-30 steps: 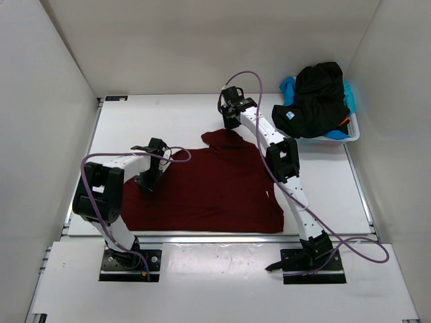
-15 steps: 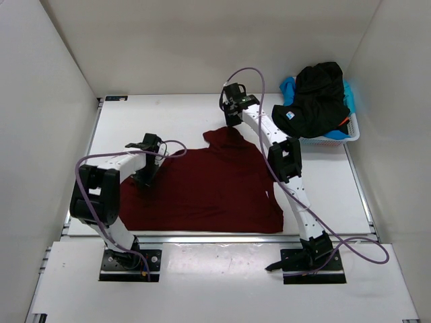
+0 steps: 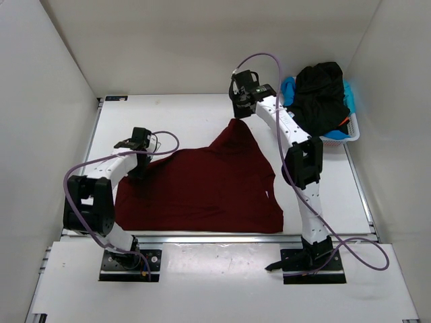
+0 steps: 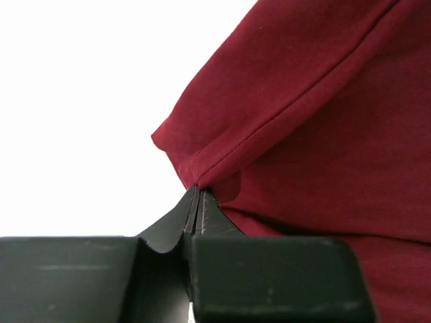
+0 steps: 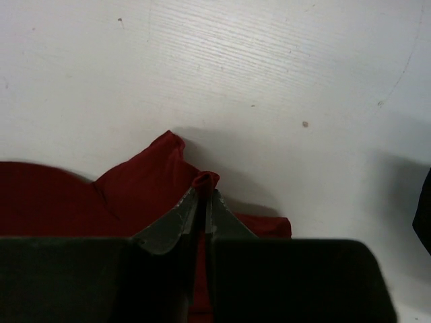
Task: Fold and stack the t-shirts
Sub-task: Grap the side of the flattened tshirt furthest away from the robot with both arms, then fold the other side of the tshirt into a rectangle
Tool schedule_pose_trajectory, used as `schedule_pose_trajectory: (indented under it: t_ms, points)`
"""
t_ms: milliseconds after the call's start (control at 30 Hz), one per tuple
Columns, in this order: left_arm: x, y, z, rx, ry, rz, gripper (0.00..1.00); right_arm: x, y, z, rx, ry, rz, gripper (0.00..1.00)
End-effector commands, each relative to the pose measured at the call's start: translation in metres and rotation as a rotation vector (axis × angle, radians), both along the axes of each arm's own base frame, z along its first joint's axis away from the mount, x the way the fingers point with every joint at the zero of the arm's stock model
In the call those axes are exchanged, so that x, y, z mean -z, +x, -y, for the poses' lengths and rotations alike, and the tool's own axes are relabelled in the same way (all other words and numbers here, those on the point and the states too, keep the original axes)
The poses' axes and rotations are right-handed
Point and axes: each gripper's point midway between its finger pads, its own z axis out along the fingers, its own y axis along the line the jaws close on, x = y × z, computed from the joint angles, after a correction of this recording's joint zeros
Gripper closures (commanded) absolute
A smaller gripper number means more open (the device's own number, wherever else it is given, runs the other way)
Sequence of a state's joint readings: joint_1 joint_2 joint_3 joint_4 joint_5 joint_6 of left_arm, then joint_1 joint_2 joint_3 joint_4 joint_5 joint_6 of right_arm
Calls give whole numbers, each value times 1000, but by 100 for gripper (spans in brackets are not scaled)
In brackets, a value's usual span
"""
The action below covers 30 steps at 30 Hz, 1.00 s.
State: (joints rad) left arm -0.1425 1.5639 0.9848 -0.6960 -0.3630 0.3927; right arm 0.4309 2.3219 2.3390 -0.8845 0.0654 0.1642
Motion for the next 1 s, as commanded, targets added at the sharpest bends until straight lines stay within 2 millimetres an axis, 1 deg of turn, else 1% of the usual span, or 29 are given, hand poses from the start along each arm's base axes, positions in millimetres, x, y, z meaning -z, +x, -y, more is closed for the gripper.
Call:
schedule_pose_trajectory:
  t_ms: [0, 33, 67, 100, 133, 167, 200, 233, 267, 300, 333, 367, 400, 433, 467, 500, 533, 567, 600, 633, 667, 700, 733, 767, 800, 867, 967]
  points:
    - [-35, 19, -4, 18, 14, 121, 92, -34, -15, 2, -16, 32, 33, 100]
    - [-36, 18, -7, 21, 20, 117, 92, -39, -22, -1, -28, 42, 32, 100]
    - [-40, 19, -8, 16, 22, 128, 92, -53, -28, -2, -41, 65, 47, 100]
    - [-41, 17, -4, 36, 18, 124, 92, -45, -36, -6, -63, 78, 13, 100]
    - [-44, 16, -3, 50, 17, 122, 92, -54, -45, -4, -76, 88, 19, 100]
    - [-44, 12, -4, 55, 22, 119, 92, -65, -55, -5, -90, 95, 27, 100]
    - [-45, 7, -7, 68, 38, 116, 92, -57, -62, -1, -87, 90, 0, 100]
    - [-47, 6, -10, 80, 53, 120, 92, -57, -75, -2, -99, 93, -13, 100]
    - [-44, 2, -14, 81, 68, 119, 92, -57, -86, 1, -106, 102, -24, 100]
    - [-43, -4, -21, 85, 87, 109, 92, -67, -97, 3, -111, 121, -18, 100]
    - [-43, -5, -27, 74, 97, 111, 92, -52, -108, 3, -117, 119, -51, 100]
    - [-43, -9, -29, 86, 106, 107, 92, -55, -117, 9, -109, 136, -43, 100]
    - [-42, -11, -35, 71, 110, 108, 92, -67, -130, 10, -119, 160, -26, 100]
    - [-42, -13, -39, 72, 118, 106, 92, -51, -141, 10, -108, 173, -57, 100]
    - [-39, -13, -42, 72, 124, 106, 93, -49, -150, 18, -103, 185, -44, 100]
    - [-37, -14, -44, 62, 131, 110, 93, -61, -156, 16, -109, 223, -8, 100]
    - [-35, -15, -44, 67, 133, 111, 92, -41, -169, 19, -107, 219, -57, 100]
    - [-30, -17, -45, 75, 149, 99, 92, -38, -178, 22, -106, 225, -58, 100]
    - [-27, -16, -45, 81, 161, 101, 92, -31, -188, 24, -106, 223, -74, 100]
    - [-24, -13, -43, 94, 164, 109, 92, -31, -193, 25, -106, 223, -74, 100]
    - [-21, -13, -42, 113, 173, 100, 92, -19, -199, 27, -99, 212, -99, 100]
    - [-26, -6, -42, 112, 184, 125, 92, -13, -207, 30, -96, 211, -116, 100]
    - [-29, 2, -42, 113, 192, 139, 92, -18, -209, 33, -84, 226, -103, 100]
    - [-32, 10, -44, 111, 198, 147, 92, -10, -211, 39, -59, 235, -118, 100]
    - [-35, 16, -43, 119, 204, 157, 92, -12, -211, 41, -57, 240, -108, 100]
    - [-45, 34, -38, 121, 204, 192, 92, -18, -205, 49, -30, 247, -75, 100]
    - [-57, 63, -32, 134, 220, 236, 92, -17, -195, 53, -24, 235, -75, 100]
